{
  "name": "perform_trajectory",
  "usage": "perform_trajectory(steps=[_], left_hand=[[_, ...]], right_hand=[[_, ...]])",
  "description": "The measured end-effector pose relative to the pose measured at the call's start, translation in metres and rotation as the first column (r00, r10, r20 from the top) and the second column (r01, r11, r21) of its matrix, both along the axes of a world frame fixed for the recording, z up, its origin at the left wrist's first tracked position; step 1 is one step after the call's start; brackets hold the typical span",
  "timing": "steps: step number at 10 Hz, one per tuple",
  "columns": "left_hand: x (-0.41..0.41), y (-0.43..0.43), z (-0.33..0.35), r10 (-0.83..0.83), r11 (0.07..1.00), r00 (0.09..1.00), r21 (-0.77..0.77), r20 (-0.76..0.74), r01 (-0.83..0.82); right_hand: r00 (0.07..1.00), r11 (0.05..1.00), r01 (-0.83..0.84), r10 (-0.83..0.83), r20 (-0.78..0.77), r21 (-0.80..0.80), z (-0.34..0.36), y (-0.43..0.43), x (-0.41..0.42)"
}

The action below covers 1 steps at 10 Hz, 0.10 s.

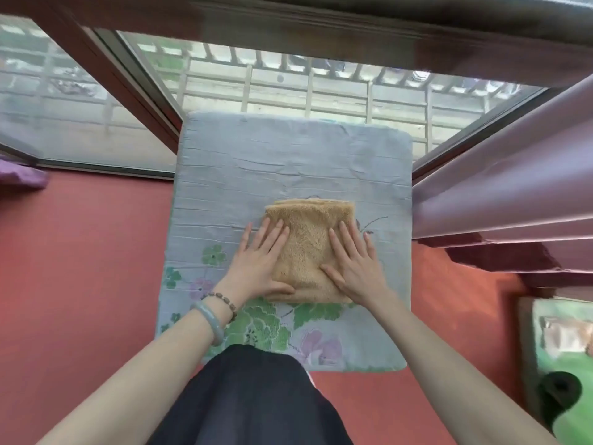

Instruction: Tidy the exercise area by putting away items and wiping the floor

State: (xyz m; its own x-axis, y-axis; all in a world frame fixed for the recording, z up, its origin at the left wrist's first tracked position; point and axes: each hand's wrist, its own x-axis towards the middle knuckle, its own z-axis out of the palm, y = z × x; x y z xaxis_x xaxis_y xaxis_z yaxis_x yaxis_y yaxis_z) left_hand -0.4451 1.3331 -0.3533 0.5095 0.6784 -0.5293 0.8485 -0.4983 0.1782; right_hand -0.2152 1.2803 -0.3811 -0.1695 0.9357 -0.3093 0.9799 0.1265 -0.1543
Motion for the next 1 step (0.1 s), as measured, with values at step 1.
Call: perform_trajectory(steps=[1], left_hand=[[0.0011,-0.006,0.0074,0.031,0.999,0.999,-0.034,0.015,-0.031]], right_hand=[[0.997,0.997,0.048,-0.044,-0.068,0.059,0.0143,-0.0066,-0.0035]])
